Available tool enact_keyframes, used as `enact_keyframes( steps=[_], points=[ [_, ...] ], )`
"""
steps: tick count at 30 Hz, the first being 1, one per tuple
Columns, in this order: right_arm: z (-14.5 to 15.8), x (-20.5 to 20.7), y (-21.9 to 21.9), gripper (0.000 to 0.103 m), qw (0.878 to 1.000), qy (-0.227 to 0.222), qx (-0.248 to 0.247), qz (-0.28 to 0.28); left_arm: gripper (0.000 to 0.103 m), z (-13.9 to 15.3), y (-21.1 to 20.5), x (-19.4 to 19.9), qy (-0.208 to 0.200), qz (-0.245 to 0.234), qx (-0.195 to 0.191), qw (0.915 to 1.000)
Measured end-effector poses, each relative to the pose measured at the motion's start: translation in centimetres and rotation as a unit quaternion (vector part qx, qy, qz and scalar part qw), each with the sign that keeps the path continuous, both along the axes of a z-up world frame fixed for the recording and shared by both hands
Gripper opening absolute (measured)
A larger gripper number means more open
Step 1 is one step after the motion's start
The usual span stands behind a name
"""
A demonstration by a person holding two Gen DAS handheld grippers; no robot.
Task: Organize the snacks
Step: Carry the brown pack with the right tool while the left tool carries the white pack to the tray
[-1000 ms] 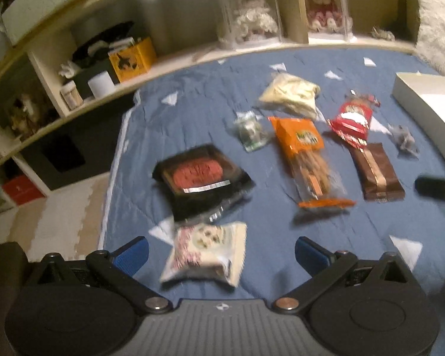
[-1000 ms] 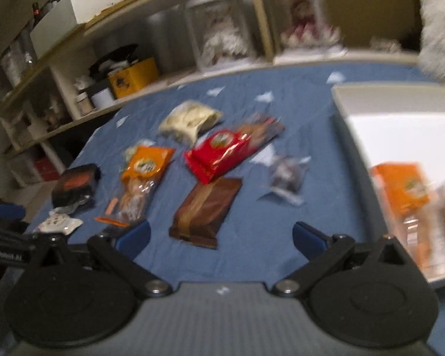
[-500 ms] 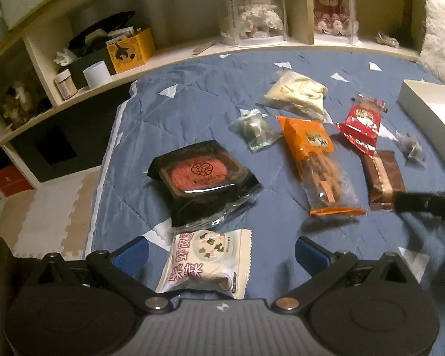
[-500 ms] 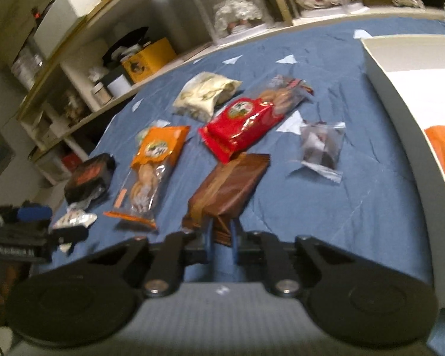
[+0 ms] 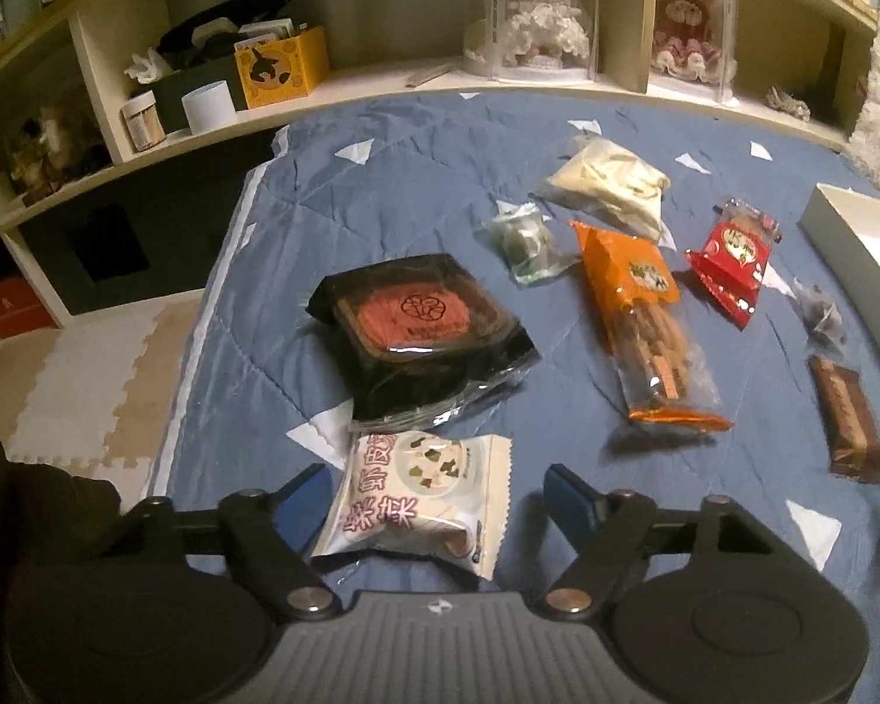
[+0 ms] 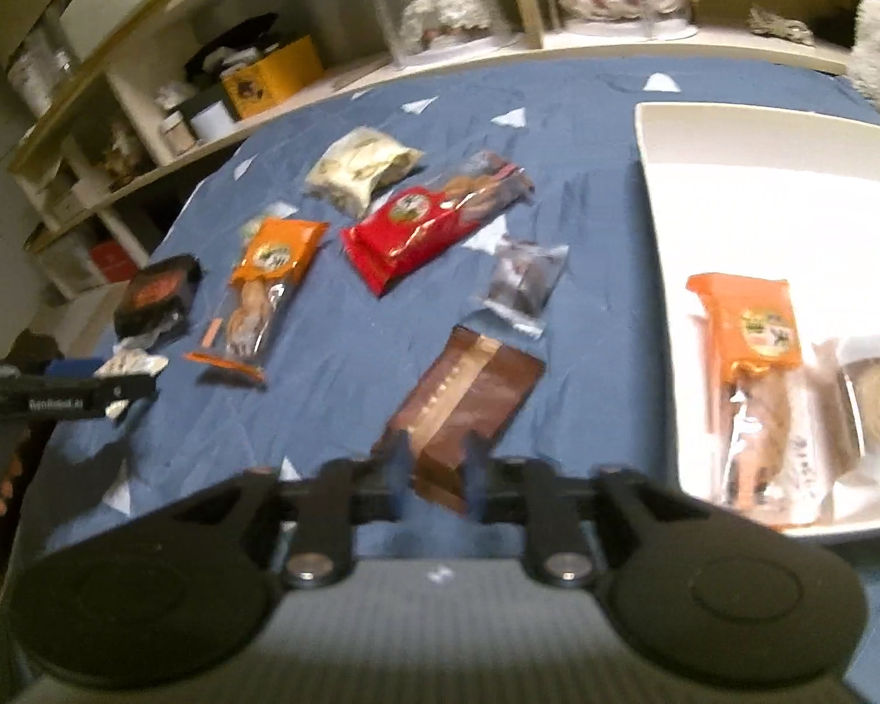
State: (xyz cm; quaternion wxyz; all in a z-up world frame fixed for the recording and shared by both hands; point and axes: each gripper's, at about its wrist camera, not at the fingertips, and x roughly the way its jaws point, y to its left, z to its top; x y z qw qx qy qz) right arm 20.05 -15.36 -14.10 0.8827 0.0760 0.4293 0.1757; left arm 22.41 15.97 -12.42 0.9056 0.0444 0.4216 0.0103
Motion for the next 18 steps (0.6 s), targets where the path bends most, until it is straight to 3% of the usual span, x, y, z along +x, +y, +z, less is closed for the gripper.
enact_keyframes(
  steps=[1,3,10,18],
  points=[
    [0.1,-0.1,-0.1,0.057,1.0,-0.003,0.005,-0.009,0.069,0.0,-0.1,0.0,0.002,-0.001,0.004,1.0],
    [0.0,0.0,0.1,0.063,0.999,-0.001,0.013,-0.034,0.062,0.1,-0.2,-0.1,0.011,-0.004,0.002,0.9999],
    [-1.0,1.5,1.2,0.073,0.991,0.007,0.038,-0.125,0.061,0.3,-2.3,-1.2,0.065,-0.039,-0.033,0.9966],
    [-2.8,3.2,2.3,0.076,0.99,0.027,0.014,-0.138,0.065,0.0,-4.6,-1.3,0.119,-0.049,-0.051,0.9904]
  ],
)
